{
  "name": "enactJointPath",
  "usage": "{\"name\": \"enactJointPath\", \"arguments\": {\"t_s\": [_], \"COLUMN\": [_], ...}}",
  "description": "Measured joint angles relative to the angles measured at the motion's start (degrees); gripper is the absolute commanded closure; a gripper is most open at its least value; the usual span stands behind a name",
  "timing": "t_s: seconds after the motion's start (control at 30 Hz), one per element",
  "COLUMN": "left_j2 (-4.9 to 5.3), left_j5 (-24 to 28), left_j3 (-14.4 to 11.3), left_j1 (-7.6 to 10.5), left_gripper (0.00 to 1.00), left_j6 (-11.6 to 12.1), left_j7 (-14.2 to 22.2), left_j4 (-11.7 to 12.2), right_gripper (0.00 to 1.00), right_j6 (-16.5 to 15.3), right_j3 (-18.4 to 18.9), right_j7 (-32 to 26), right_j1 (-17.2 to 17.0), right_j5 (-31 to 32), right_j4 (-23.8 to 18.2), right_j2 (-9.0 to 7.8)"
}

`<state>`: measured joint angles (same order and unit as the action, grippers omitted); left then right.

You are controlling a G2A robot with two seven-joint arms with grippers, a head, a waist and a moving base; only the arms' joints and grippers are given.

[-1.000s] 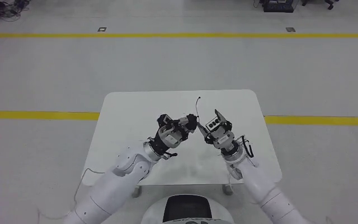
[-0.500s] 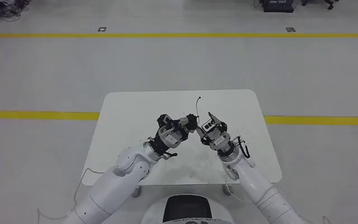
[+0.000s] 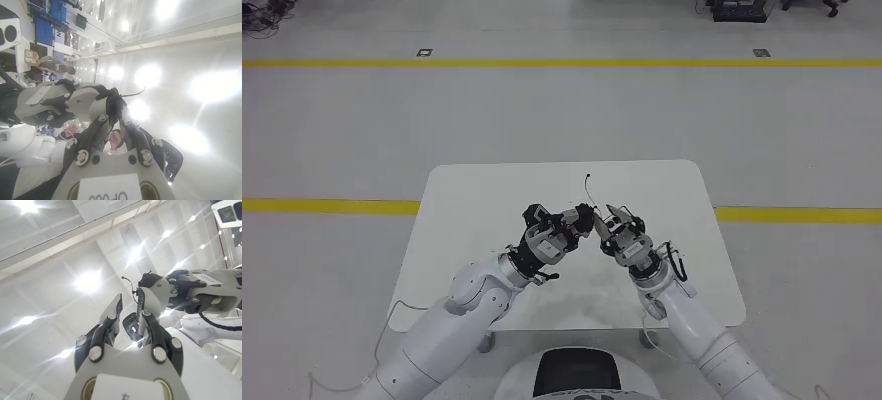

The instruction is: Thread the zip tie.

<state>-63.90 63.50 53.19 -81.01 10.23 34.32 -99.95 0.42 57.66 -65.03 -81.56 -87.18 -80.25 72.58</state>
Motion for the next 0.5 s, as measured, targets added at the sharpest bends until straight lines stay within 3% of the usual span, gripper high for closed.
{"name": "enactJointPath", "arguments": {"t_s": [0.13,0.5], "left_j2": [0.0,0.0], "left_j5": [0.0,0.0], "left_j3": [0.0,0.0], "left_j1": [0.0,0.0], "left_gripper": [1.0,1.0], "left_j6": [0.0,0.0], "left_j7": [0.0,0.0], "left_j4": [0.0,0.0], "right_gripper": [1.0,1.0], "right_j6": [0.07,-1.14], "right_j3": [0.22,1.24], "right_j7": [0.25,0.51], "right_j1": [-0.04,-0.08], "right_j5": [0.8,5.43], "right_j4": [0.2,0.81], "right_j2": [0.21,0.53]}}
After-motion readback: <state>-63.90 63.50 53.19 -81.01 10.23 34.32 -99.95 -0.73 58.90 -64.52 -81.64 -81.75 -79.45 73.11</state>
